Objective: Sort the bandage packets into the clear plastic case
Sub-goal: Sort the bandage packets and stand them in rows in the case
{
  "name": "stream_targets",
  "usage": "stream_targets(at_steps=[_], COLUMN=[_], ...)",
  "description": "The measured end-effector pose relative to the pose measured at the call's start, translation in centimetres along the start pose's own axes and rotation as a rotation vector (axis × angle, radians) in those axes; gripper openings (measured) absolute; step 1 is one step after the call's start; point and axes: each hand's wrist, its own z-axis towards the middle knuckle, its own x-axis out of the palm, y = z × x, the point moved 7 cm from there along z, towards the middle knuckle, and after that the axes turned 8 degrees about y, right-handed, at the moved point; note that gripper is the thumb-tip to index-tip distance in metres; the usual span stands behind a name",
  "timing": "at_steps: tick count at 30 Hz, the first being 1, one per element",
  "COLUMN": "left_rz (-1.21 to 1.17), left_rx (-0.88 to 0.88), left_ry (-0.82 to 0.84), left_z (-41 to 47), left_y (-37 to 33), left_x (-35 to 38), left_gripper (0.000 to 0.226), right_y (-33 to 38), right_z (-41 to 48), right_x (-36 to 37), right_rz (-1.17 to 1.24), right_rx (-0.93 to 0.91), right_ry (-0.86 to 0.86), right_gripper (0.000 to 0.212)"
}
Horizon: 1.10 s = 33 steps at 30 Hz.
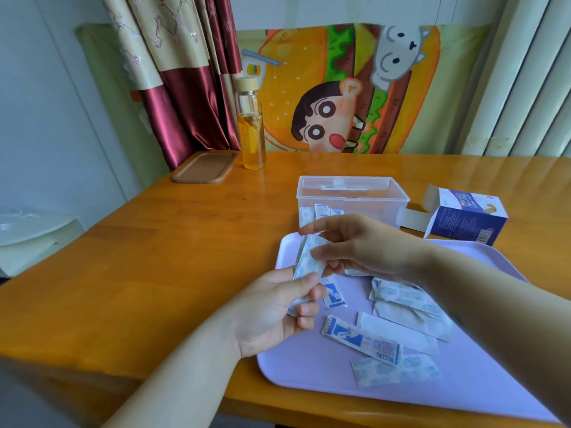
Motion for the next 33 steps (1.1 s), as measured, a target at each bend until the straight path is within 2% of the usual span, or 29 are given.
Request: stream_targets(at_steps=[2,5,6,9,11,15,23,25,27,31,33], left_rz=[0.04,0.228,0.392,1.101,1.345,1.487,1.6,1.585,1.587,1.63,1.708], left_rx=[-0.008,-0.004,-0.002,-0.005,0.022,0.063,-0.01,-0.004,0.008,0.103,0.157], left_ry=[0.005,-0.041,-0.086,-0.289,-0.404,-0.419,-0.368,-0.364,-0.362,-0.416,-0.376], left_z=[-0.1,-0.2,-0.3,-1.3,-2.2,-2.4,-1.3,-1.2,-1.4,-1.8,-1.5], left_y=[0.0,-0.1,-0.4,-2.1,-3.3,-3.8,-2.3,-2.4,-2.5,-3.6,-3.5], left_x=[-0.1,-0.3,-0.5,-1.4,-1.9,-2.1,-3.1,-3.0,-2.8,-1.6,0.0], left_gripper=[0.02,0.018,0.02,0.035,0.043,0.02,0.014,0.013,0.012,0.014,0.015], right_y=[-0.1,0.1,0.1,-0.7,-1.7,-2.4,-2.3,-1.1,-0.4,-0.8,-1.2], right_z=[0.1,0.5,0.6,1.3,1.8,2.7,3.2,2.0,0.3,-4.4,-6.3], right_x=[0.3,0.3,0.4,0.4,0.9,2.4,2.9,2.3,1.9,2.4,2.7], right_rz=[0.092,-0.042,-0.101,-0.18,-0.213,-0.443,-0.778,-0.818,-0.87,-0.992,-1.021], right_rx=[0.002,0.005,0.013,0.069,0.127,0.186,0.107,0.064,0.086,0.241,0.282], right_ry=[0.007,-0.012,-0.027,-0.079,-0.064,-0.028,-0.148,-0.161,-0.076,0.244,0.344], right_gripper=[0.03,0.022,0.02,0.017,0.017,0.019,0.035,0.031,0.02,0.011,0.009])
